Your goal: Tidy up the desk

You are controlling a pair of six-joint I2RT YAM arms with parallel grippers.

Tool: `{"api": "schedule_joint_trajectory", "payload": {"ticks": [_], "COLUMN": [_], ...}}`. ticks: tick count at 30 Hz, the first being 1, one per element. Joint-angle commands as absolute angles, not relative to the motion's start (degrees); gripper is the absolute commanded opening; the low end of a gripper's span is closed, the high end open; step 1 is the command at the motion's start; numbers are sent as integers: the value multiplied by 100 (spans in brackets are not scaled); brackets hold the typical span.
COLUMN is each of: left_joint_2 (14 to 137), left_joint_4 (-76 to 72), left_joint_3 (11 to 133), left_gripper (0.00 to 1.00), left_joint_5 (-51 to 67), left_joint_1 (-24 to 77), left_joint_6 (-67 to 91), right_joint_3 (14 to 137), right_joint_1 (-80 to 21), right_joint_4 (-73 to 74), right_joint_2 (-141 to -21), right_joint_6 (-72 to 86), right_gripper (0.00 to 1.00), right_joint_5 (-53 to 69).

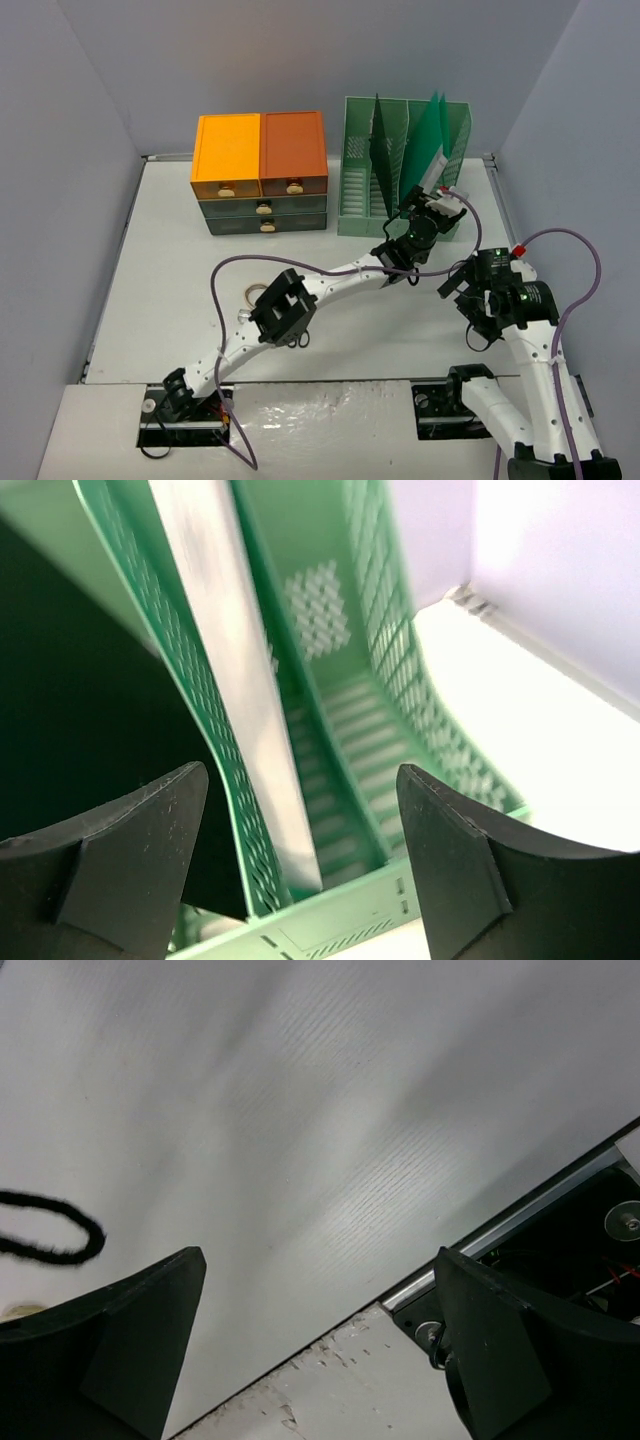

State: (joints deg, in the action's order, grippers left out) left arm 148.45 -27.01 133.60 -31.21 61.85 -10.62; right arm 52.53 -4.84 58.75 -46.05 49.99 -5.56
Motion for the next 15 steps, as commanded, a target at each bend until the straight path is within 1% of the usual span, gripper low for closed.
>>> {"api": "schedule_joint_trajectory", "payload": {"ticks": [1,3,6,10,11,12,13,14,15], "left_joint_2": [13157,12822,12162,10919,10521,10232,9898,9479,9186], "left_joint_4": [-2797,-2433,-1883,-855,-339,549,1395,2201,3251], "left_joint_3": [13184,12961,12306,10896,10474,10218,9963,9738,9600], "left_gripper": [74,74,74,74,74,74,74,74,73], "left_joint_5": [-2952,-3103,-3481,-4551,-4940,-5182,-5401,-5533,-5564], "left_joint_1": [6506,6562,6745,6978,7024,7089,7138,7145,7145], "left_joint_6": [-1421,-1397,-1295,-508,-47,491,1262,2475,3105], "right_joint_3": [5365,5428,5491,5337,5263,5193,5120,5033,4930], "right_joint_1": [-466,-466,-466,-466,-467,-477,-486,-497,-518], "right_joint_4": [5576,5494,5392,5023,4836,4577,4330,4098,3806], "right_joint_2": [-4818,-4857,-4915,-4952,-5001,-5057,-5113,-5181,-5288], "right_joint_6": [4871,4898,4920,4718,4597,4486,4375,4279,4227], "right_gripper": [96,96,96,96,96,96,96,95,95], "right_joint_5": [-578,-554,-525,-200,-11,299,573,768,999]}}
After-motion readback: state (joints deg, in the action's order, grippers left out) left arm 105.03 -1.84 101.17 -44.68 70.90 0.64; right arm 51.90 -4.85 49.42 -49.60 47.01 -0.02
